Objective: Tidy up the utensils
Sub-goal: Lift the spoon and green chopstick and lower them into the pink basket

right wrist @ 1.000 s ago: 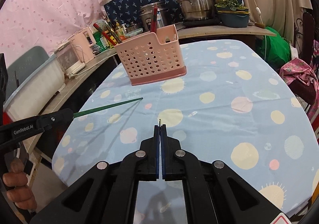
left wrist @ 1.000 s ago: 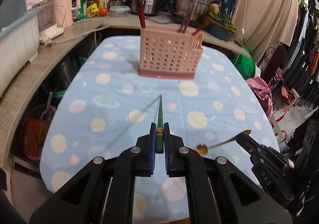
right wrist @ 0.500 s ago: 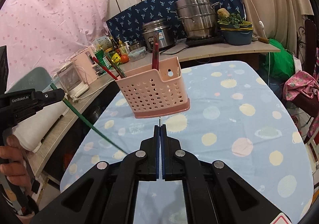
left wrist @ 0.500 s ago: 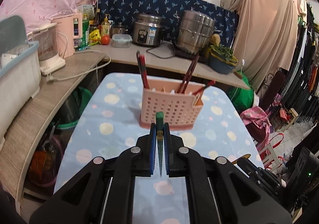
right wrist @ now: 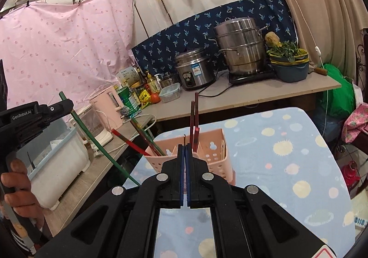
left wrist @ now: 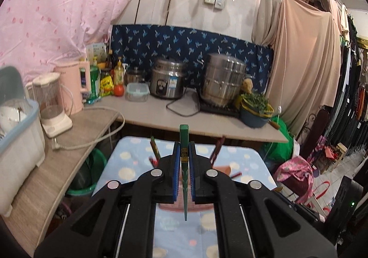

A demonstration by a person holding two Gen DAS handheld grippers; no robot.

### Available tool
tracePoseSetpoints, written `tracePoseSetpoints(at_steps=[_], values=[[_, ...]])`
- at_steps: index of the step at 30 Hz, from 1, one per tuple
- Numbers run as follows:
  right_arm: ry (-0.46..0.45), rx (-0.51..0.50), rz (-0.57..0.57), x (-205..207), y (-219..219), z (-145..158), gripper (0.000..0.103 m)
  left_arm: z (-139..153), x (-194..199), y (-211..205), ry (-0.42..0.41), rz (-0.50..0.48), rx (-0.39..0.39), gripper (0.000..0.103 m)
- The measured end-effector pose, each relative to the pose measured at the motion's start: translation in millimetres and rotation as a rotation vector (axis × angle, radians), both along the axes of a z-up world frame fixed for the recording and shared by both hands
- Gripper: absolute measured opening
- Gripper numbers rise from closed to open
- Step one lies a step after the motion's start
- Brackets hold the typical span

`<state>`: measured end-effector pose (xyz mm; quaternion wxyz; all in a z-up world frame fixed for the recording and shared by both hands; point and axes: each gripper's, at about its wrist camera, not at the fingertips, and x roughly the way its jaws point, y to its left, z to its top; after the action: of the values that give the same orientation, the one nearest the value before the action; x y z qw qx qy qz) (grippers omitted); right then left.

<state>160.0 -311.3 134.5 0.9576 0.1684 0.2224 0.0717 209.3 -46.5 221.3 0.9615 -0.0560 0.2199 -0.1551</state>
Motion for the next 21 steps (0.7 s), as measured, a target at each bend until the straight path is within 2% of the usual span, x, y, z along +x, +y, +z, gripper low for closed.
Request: tracePoseSetpoints(at_steps=[6,9,14,21], values=[[-0.003,-0.004,-0.001,47,1,14,0.002,27,34,-7,-0.073,0.032,0.002,0.007],[0.014,-0.021,0.001,68,6,11,0.002,29,50,-9,-0.087,0.046,0.01,0.007],[0.059,-0.06,0.009,98,14,-3,0.002,17,76,-14,-0.06,0.052,0.021,0.007],[0.104,-0.098,0.008,119,23,-26,0.002,-10,93,-20,-0.017,0.039,0.036,0.007]])
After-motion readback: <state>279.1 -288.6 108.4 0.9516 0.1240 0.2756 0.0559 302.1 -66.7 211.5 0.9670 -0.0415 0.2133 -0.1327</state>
